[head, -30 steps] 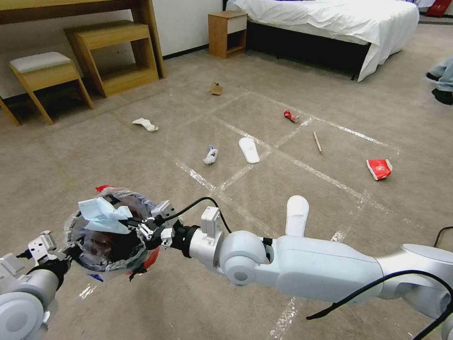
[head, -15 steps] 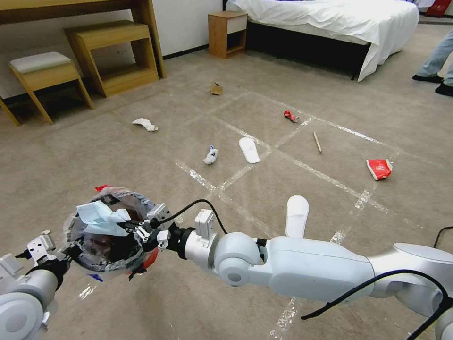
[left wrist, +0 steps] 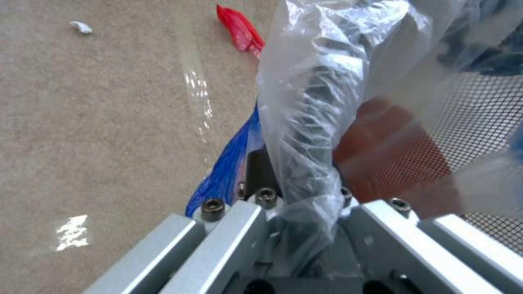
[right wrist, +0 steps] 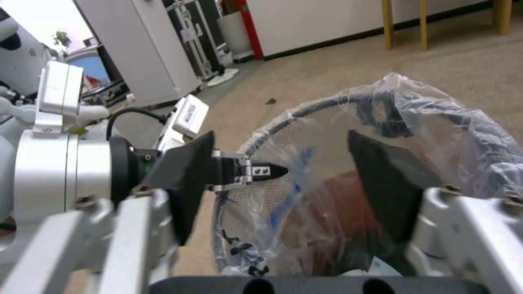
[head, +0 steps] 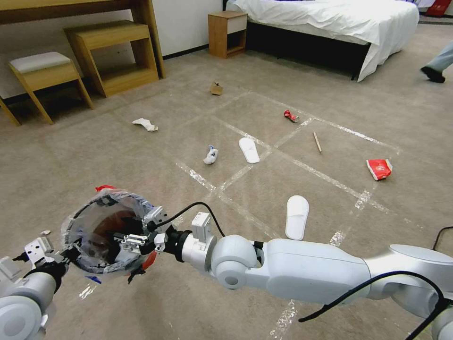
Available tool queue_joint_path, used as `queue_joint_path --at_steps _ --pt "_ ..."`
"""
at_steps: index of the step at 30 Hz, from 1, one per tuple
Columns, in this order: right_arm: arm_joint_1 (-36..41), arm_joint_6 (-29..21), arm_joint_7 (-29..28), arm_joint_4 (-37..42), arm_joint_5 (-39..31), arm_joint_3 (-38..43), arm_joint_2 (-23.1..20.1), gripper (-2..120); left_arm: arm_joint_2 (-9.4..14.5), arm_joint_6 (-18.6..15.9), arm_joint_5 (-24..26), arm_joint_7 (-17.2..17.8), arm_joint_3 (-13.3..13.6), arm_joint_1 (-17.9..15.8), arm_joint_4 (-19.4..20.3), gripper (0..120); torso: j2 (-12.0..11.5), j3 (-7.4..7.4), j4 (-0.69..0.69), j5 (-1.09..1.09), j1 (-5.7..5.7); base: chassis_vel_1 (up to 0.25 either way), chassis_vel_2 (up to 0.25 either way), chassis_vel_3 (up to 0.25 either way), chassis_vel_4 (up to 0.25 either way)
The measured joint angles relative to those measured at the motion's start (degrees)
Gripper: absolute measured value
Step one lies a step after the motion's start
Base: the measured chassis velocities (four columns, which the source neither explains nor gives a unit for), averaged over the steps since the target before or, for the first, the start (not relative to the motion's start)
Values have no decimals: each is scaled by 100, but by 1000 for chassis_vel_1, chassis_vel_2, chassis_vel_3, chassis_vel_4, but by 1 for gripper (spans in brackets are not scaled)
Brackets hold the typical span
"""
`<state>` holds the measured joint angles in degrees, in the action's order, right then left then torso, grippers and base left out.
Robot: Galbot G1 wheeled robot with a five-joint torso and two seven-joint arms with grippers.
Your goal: Pick up the trash bin and place the garbage on the floor into it.
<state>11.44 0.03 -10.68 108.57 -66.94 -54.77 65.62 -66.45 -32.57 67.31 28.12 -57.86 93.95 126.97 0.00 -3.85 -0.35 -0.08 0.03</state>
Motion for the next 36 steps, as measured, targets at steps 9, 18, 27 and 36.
queue_joint_path --at_steps 9,18,27,36 --pt "32 -3 -5 16 20 53 -6 98 -13 8 -18 -9 4 -11 -8 1 0 0 0 0 0 0 0 0 0" --pt "167 230 37 -18 14 314 262 100 -43 16 -57 -36 14 0 -16 1 0 0 0 0 0 0 0 0 0" --pt "517 1207 749 -47 173 1123 637 100 -59 44 -122 -83 -24 26 -43 1 0 0 0 0 0 0 0 0 0" --pt "745 1488 1117 95 332 1845 495 100 -75 58 -143 -88 -71 83 -39 1 0 0 0 0 0 0 0 0 0"
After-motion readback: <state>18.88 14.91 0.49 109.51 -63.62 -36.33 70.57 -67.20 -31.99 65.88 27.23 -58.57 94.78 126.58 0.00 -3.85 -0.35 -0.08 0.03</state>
